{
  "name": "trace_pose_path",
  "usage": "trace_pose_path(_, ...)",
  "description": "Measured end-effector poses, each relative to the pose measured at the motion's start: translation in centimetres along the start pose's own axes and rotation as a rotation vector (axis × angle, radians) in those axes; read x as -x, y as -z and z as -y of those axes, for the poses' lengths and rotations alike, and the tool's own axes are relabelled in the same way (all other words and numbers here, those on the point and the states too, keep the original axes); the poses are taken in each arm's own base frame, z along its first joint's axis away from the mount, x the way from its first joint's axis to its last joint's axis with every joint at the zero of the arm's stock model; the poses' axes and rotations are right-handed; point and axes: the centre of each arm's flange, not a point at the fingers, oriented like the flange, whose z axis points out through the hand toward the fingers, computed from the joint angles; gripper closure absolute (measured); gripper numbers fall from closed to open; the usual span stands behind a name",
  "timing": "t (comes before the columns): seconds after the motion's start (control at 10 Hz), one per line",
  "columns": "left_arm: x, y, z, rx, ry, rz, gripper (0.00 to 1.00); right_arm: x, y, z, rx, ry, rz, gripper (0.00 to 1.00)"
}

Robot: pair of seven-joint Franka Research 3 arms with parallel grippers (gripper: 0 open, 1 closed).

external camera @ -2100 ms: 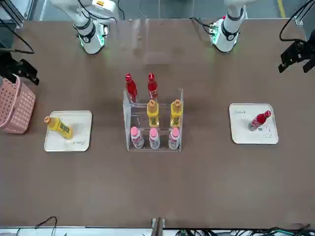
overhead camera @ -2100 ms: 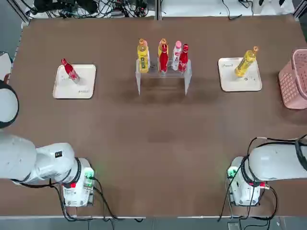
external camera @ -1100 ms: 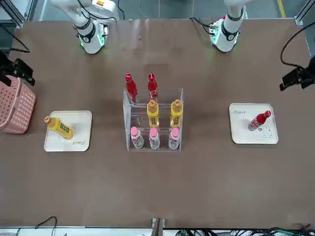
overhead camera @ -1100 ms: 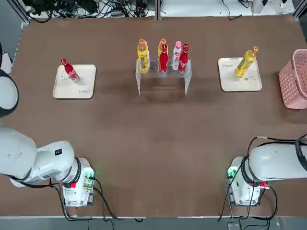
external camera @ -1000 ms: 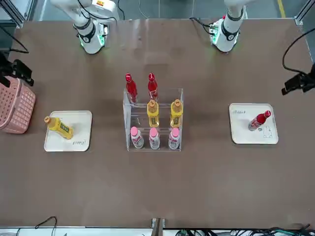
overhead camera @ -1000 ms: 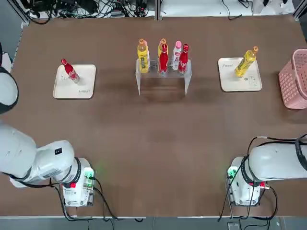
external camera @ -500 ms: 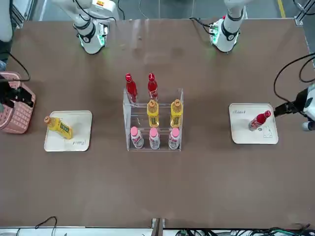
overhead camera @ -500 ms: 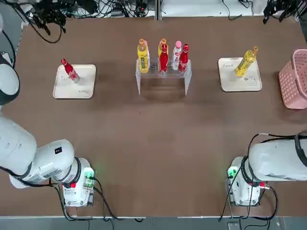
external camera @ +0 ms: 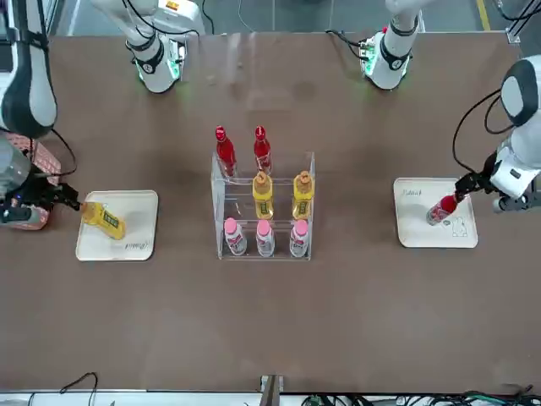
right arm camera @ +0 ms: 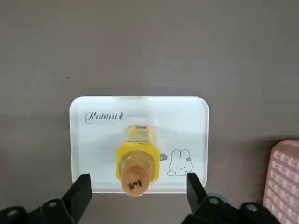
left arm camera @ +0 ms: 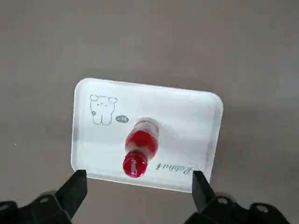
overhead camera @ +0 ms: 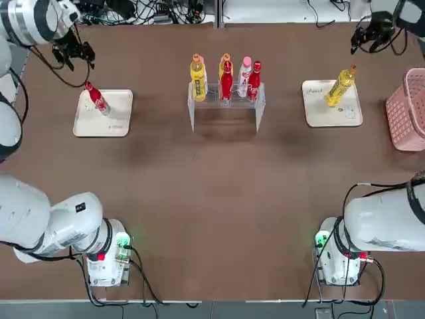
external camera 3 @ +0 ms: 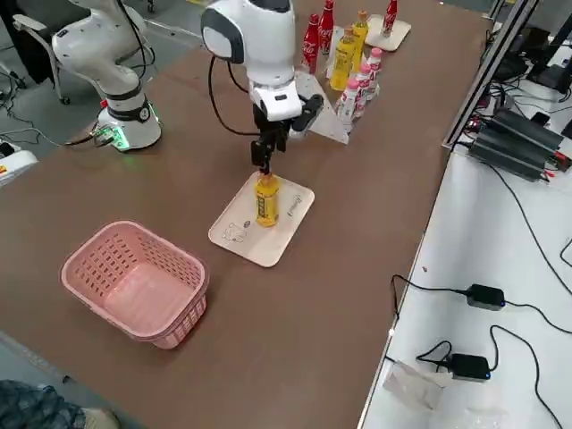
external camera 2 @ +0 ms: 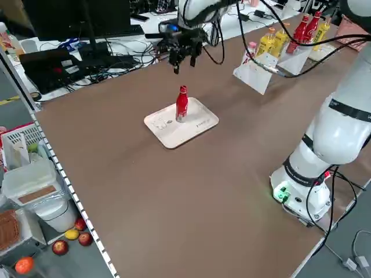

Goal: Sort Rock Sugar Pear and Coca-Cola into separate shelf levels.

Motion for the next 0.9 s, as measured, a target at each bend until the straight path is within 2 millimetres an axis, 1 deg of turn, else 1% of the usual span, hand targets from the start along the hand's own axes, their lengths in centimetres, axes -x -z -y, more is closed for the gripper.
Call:
trace_pose_path(0.1,1.0,-1.7,1.1,0.0,0.005,-0.006,0.03,0.4,-0.8,0.1,-0.005,0.051,0.016,0.09)
trace_pose_path(0.2,1.5,-2.9,1.6,0.002,0.012,-0.002,0.04,0.7,-1.4,0.1,-0.009,0.092,0.029,0.09)
trace_pose_path(0.3,1.7,-3.7,1.7,0.005,0.015,0.004,0.07,1.0,-2.0,0.2,-0.014,0.112,0.042,0.09)
trace_pose_path(0.4,1.6,-4.0,1.7,0.01,0.017,0.005,0.12,1.3,-2.5,0.2,-0.017,0.123,0.053,0.09)
trace_pose_path(0.5,1.6,-4.3,1.6,0.012,0.016,0.006,0.14,1.4,-2.7,0.3,-0.019,0.125,0.058,0.09)
trace_pose_path(0.7,1.5,-4.6,1.6,0.015,-0.025,0.008,0.24,1.7,-3.3,0.4,-0.036,0.116,0.064,0.09)
trace_pose_path(0.9,1.3,-5.3,1.6,0.02,-0.038,0.004,0.26,2.0,-4.0,0.5,-0.042,0.115,0.078,0.09)
